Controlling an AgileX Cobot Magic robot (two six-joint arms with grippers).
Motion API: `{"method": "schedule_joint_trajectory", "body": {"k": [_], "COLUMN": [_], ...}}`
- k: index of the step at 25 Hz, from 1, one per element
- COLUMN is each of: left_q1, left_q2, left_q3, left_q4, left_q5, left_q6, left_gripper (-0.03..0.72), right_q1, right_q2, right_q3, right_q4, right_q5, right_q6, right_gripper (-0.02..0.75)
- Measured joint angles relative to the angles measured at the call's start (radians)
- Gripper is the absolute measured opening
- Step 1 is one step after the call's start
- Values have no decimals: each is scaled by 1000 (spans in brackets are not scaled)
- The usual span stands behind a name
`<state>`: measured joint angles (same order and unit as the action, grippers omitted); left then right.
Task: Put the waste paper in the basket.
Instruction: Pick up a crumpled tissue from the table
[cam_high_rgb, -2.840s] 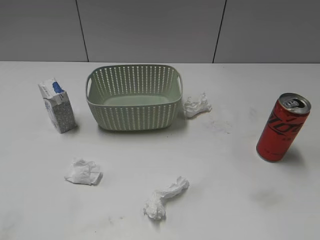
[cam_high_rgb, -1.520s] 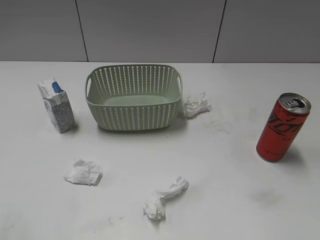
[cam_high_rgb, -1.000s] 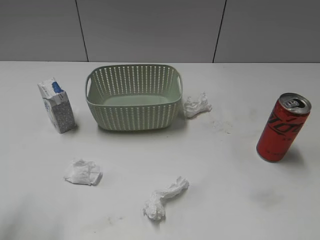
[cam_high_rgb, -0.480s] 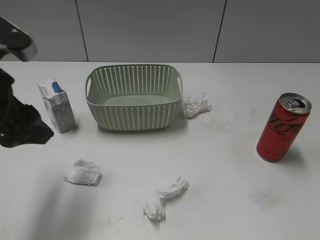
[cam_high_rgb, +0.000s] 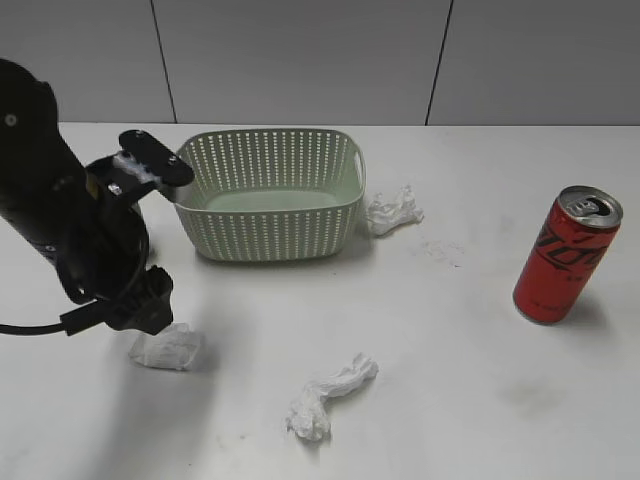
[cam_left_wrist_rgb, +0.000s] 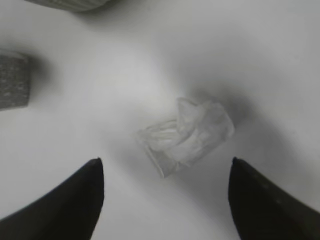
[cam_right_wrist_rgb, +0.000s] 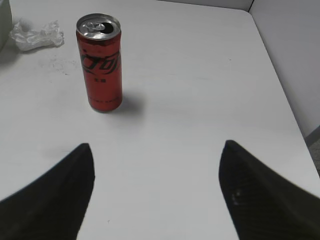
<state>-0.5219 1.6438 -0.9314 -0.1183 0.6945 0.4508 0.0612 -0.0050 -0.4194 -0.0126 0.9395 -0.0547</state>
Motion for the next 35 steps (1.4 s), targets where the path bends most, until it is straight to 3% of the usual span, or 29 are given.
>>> {"method": "schedule_joint_trajectory", "body": {"k": [13, 20, 23, 30, 32, 35], "left_q1": [0, 0, 0, 0, 0, 0], "left_q2": [201, 217, 217, 217, 215, 184], "left_q3": [-3, -3, -3, -3, -3, -3], "left_q4": [-12, -70, -89, -114, -127, -136], "left_q5": [-128, -165, -135, -82, -77, -67], "left_q6": [0, 0, 0, 0, 0, 0], "left_gripper": [570, 553, 471, 118, 48, 12], "right_q1": [0, 0, 0, 0, 0, 0], "right_q2": [0, 0, 0, 0, 0, 0], "right_q3": [0, 0, 0, 0, 0, 0], "right_q4": [0, 0, 0, 0, 0, 0], "right_q5": [0, 0, 0, 0, 0, 0], "right_q6": [0, 1, 1, 1, 1, 1], "right_gripper": [589, 589, 589, 589, 589, 589]}}
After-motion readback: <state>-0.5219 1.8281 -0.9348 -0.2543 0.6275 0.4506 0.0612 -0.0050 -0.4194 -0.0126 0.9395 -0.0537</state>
